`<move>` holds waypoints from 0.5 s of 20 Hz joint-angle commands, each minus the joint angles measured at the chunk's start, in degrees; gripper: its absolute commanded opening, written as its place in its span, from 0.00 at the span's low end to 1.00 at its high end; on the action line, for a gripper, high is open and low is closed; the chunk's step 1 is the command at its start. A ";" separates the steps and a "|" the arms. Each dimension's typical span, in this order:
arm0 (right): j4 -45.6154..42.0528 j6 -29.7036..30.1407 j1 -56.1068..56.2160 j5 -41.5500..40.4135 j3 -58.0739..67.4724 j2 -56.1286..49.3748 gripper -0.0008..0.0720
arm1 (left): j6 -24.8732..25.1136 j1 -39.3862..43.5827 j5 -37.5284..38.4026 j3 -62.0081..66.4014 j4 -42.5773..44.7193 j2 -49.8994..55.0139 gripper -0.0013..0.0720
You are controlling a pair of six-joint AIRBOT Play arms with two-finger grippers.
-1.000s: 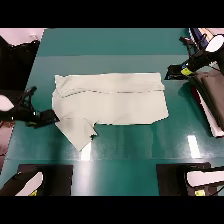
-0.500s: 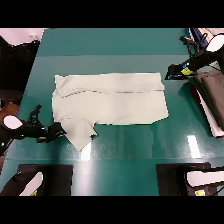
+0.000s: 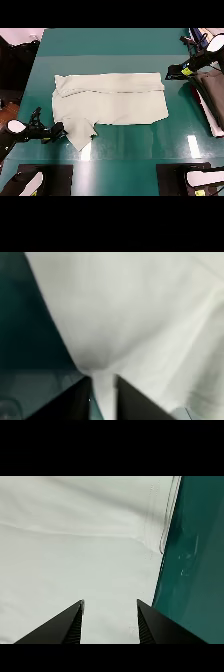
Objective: Fold the shirts.
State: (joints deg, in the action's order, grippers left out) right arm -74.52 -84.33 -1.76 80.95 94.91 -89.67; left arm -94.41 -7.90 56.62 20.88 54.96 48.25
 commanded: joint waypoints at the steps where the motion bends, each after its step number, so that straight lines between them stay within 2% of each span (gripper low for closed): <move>1: 0.00 -0.02 -0.87 4.09 0.02 0.04 0.53 | 2.49 0.00 -3.93 0.17 -4.87 0.02 0.05; 4: 0.00 0.46 -3.37 6.67 -4.55 2.08 0.53 | 6.54 0.00 -2.36 3.72 -5.27 0.02 0.05; 8: 0.04 0.46 -8.09 4.96 -22.32 9.14 0.54 | 12.13 0.00 2.03 11.19 -5.27 0.02 0.05; 9: 0.57 0.46 -8.92 4.35 -26.82 10.71 0.56 | 12.37 0.00 2.75 12.63 -5.27 0.02 0.05; 10: 2.80 0.46 -9.99 3.52 -31.45 12.20 0.72 | 12.39 0.00 2.99 13.60 -5.25 0.02 0.05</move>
State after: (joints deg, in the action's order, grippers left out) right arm -74.08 -83.88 -8.99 85.86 74.67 -81.54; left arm -84.73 -7.90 57.56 30.70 50.04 48.25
